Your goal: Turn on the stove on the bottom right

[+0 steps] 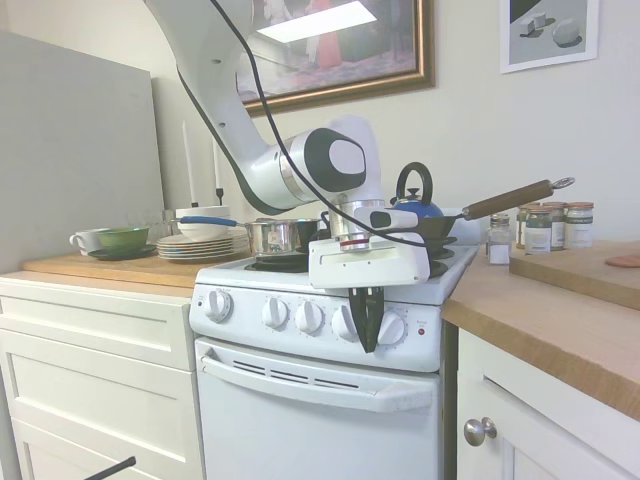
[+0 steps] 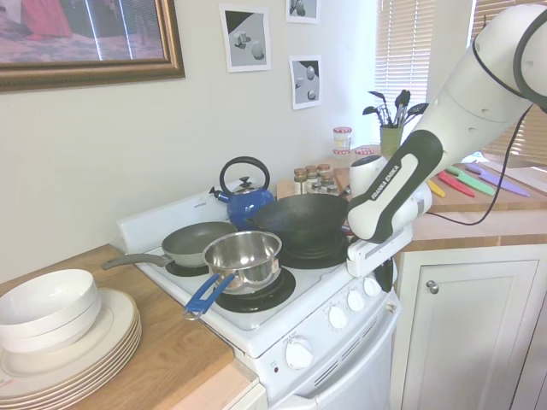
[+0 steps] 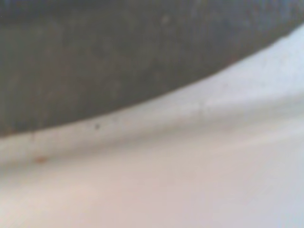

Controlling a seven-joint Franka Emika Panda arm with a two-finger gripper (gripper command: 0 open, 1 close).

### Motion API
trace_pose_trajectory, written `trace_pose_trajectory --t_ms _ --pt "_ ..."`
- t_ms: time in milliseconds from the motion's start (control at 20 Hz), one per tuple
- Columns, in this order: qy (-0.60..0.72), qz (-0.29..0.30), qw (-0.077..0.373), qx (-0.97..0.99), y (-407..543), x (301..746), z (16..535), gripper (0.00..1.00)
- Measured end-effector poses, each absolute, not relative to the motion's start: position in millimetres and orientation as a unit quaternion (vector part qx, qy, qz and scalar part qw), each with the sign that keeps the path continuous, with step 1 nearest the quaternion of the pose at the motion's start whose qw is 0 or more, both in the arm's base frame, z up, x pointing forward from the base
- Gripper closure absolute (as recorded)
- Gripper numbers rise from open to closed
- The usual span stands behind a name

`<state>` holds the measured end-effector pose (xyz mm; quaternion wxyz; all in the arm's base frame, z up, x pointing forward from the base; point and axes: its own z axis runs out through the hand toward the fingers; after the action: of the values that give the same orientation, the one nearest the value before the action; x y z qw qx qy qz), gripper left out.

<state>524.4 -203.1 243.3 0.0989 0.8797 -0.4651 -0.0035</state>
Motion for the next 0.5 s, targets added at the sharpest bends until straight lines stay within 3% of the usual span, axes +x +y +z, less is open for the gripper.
trace_pose_trajectory --t_ms 500 --pt "-0.451 0.033 0.085 0.888 -187 517 274 1.00"
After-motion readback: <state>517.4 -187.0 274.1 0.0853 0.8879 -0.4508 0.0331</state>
